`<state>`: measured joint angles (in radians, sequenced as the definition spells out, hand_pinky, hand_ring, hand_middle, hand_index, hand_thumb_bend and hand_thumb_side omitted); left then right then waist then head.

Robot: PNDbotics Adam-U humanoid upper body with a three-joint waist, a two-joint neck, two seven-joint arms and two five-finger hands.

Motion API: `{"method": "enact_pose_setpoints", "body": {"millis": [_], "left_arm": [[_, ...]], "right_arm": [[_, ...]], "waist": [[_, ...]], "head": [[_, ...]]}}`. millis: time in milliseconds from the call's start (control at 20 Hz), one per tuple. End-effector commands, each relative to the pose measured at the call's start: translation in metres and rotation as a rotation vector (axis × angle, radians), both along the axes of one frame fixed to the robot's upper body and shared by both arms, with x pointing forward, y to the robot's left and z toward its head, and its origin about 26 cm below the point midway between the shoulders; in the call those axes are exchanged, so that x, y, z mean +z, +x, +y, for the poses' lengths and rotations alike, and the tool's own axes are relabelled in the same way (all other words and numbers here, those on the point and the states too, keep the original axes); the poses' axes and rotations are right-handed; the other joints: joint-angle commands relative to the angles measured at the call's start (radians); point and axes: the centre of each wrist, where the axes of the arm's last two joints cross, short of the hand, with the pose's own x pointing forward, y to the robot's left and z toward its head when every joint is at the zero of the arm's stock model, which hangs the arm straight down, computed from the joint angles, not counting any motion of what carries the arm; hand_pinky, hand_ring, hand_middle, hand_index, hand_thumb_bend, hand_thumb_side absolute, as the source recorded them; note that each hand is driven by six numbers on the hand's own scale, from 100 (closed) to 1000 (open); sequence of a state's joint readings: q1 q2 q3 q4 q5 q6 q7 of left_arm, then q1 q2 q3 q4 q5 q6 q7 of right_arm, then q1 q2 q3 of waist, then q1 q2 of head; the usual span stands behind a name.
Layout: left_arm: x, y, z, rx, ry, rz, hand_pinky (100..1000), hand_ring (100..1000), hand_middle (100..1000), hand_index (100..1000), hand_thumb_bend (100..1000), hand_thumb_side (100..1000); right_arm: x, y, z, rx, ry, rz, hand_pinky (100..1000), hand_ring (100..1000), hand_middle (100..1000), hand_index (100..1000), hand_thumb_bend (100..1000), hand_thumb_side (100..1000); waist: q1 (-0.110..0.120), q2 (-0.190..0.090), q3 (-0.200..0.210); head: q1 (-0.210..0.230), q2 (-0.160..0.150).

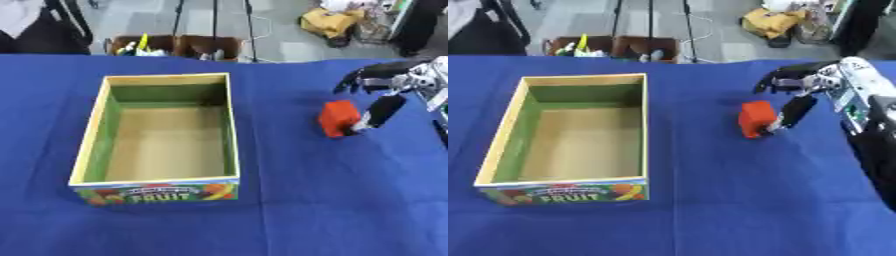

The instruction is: Pick up objects on the table and place them in the box.

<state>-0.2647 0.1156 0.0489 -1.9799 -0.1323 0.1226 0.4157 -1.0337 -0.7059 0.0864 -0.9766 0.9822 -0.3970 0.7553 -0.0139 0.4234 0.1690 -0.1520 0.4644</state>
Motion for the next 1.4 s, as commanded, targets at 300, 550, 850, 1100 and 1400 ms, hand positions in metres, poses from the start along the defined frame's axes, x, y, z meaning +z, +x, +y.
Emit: {"method": "enact_pose_setpoints", "body": {"millis": [300,550,850,1100,1400], "left_arm": [[0.008,-0.002,0.001,-0.006,0.02,-0.025,269,666,552,471,100,855],[0.007,-0.002,0.001,-0.009,0.022,-0.022,269,666,552,471,100,857],[0.007,-0.003,0.001,-0.009,0.022,-0.02,270,666,552,471,100,858],[0.006,-0.003,0.002,-0.008,0.023,-0.016,270,666,552,471,100,859],[0.005,-0.003,0.002,-0.009,0.025,-0.01,271,666,553,471,100,859]], "right_arm": [[0.012,-0.001,0.0,0.033,-0.025,0.006,687,817,798,867,465,491],[0.016,-0.002,0.002,0.051,-0.016,-0.008,678,803,752,816,371,492],[0.017,-0.001,0.004,0.051,-0.015,-0.03,649,786,649,734,134,439],[0.018,-0.001,0.005,0.056,-0.018,-0.04,629,768,598,684,100,426],[0.028,-0.004,0.007,0.072,-0.006,-0.099,604,742,543,622,100,428]], "waist": [[0.003,-0.018,0.001],[0.002,-0.02,-0.001],[0.001,-0.019,-0.002],[0.003,-0.022,-0.005],[0.003,-0.032,-0.012]], "head": [[-0.003,-0.007],[-0.002,-0.006],[-0.002,-0.005],[-0.002,0.0],[-0.003,0.002]]}}
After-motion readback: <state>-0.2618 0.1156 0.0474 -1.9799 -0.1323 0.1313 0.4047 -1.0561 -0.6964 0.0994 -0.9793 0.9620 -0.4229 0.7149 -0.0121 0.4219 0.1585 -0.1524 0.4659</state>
